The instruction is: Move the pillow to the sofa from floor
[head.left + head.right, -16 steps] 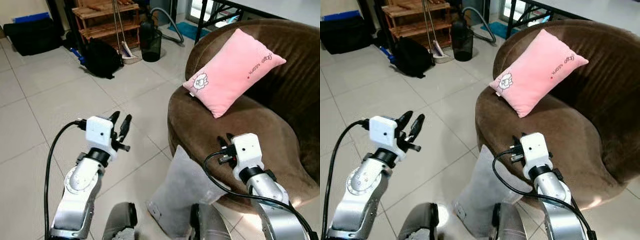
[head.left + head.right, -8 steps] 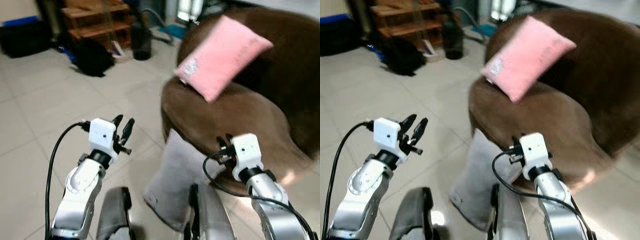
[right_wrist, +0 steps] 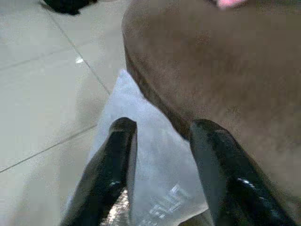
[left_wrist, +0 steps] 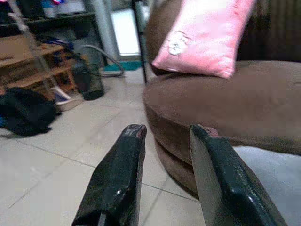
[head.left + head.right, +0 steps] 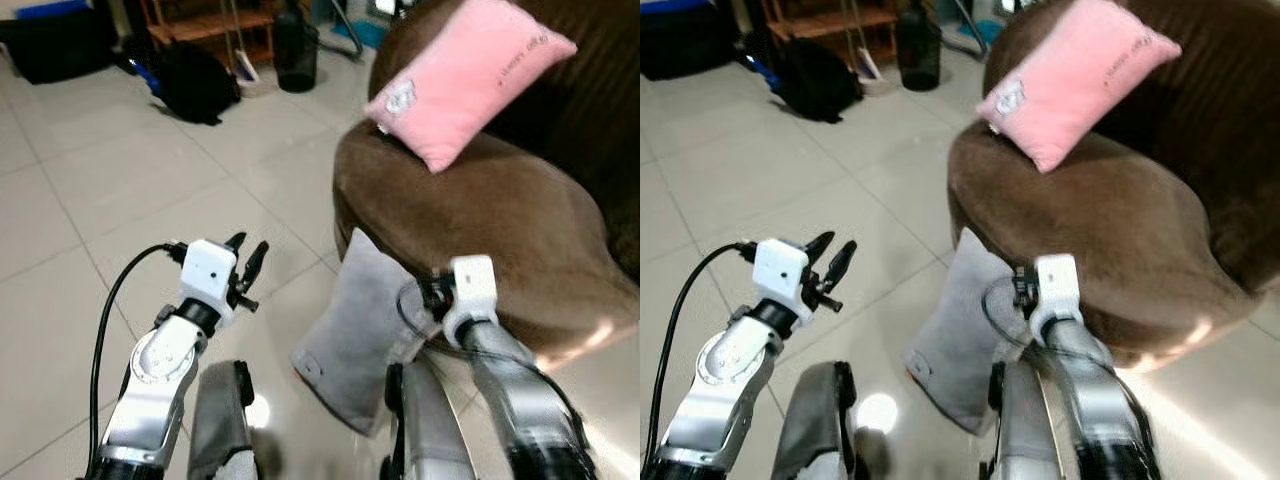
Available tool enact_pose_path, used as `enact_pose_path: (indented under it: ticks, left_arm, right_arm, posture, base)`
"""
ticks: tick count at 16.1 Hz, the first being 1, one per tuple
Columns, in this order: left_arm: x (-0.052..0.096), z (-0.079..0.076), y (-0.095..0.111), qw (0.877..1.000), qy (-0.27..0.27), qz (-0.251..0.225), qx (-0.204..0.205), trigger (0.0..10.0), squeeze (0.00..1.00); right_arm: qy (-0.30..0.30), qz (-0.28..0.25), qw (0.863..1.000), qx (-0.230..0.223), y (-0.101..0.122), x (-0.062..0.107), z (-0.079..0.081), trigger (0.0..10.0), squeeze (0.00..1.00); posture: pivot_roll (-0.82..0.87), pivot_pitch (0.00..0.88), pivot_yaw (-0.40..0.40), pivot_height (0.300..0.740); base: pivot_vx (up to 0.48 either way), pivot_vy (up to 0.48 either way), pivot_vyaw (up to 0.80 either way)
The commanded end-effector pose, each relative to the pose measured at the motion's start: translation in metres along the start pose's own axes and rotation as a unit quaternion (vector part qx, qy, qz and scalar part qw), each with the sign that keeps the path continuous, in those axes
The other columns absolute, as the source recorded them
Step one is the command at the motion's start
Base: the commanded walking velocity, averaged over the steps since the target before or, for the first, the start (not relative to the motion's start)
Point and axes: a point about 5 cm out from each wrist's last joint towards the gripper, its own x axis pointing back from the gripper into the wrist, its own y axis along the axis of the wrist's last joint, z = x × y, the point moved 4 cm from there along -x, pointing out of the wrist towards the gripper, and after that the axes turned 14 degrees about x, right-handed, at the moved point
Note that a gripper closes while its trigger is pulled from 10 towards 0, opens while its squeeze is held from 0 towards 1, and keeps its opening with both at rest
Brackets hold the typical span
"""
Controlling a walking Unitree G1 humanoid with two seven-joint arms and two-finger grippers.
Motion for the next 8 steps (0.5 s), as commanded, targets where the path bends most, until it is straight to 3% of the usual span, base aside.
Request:
enact_pose_path:
  ticks: [1, 2, 4, 7, 8]
  left_arm:
    - [-0.001, -0.003, 0.0, 1.0, -0.015, 0.001, -0.006, 10.0, 0.0]
    - [-0.002, -0.008, 0.004, 1.0, -0.027, 0.0, -0.009, 10.0, 0.0]
    - [0.002, -0.015, 0.012, 0.999, -0.052, -0.003, 0.001, 10.0, 0.0]
    - [0.011, -0.023, 0.018, 0.996, -0.093, -0.002, 0.018, 10.0, 0.0]
    - [0.017, -0.024, 0.023, 0.993, -0.115, 0.006, 0.02, 10.0, 0.0]
  right_arm:
    - [-0.013, 0.021, 1.0, -0.016, -0.012, -0.001, -0.002, 10.0, 1.0]
    - [-0.054, 0.062, 0.996, -0.015, -0.025, -0.01, -0.008, 10.0, 1.0]
    - [-0.077, 0.104, 0.989, -0.067, -0.042, -0.015, -0.013, 10.0, 1.0]
    - [-0.107, 0.099, 0.978, -0.148, -0.051, -0.015, -0.025, 10.0, 1.0]
    - [-0.136, 0.088, 0.966, -0.201, -0.054, -0.016, -0.037, 10.0, 1.0]
  posture:
    - [-0.03, 0.116, 0.013, 0.521]
    - [0.01, 0.163, 0.016, 0.521]
    - [0.06, 0.204, 0.035, 0.521]
    - [0.11, 0.238, 0.057, 0.521]
    - [0.15, 0.25, 0.083, 0.521]
  base:
    - [0.0, 0.0, 0.0]
    - [0.0, 0.0, 0.0]
    - [0.0, 0.0, 0.0]
    - [0.0, 0.0, 0.0]
    - [0.0, 0.0, 0.0]
